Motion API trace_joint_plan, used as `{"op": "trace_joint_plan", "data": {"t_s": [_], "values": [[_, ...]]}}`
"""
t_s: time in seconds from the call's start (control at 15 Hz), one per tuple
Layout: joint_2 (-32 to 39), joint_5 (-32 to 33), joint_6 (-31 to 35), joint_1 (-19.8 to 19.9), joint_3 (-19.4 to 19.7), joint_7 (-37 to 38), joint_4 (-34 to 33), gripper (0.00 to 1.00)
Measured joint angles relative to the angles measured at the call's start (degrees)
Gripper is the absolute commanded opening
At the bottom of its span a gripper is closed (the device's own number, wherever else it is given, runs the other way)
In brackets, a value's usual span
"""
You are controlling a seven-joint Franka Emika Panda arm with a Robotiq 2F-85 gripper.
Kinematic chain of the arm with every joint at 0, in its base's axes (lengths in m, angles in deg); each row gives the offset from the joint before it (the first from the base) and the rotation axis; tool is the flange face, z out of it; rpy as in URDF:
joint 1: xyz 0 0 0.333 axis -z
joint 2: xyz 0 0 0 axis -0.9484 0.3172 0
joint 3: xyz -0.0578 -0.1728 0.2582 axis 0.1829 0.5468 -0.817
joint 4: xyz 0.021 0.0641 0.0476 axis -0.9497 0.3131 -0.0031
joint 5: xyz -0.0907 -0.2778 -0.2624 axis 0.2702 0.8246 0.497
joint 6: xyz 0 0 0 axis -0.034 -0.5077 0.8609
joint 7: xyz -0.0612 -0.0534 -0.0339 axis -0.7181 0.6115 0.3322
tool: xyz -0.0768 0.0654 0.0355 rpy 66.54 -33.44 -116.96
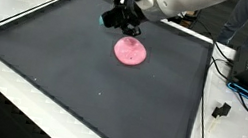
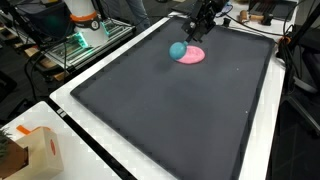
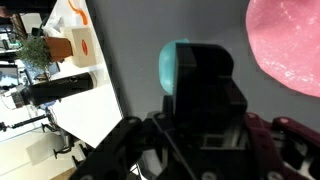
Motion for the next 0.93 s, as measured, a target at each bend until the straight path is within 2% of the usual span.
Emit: {"op": "trace_joint_plan", "data": {"t_s": [0.53, 0.93], "values": [[1.2, 0.1, 0.0, 0.0, 0.6, -0.3, -1.0, 0.25], [0.9, 0.1, 0.6, 0.5, 0.5, -4.9, -2.1, 0.25]]}}
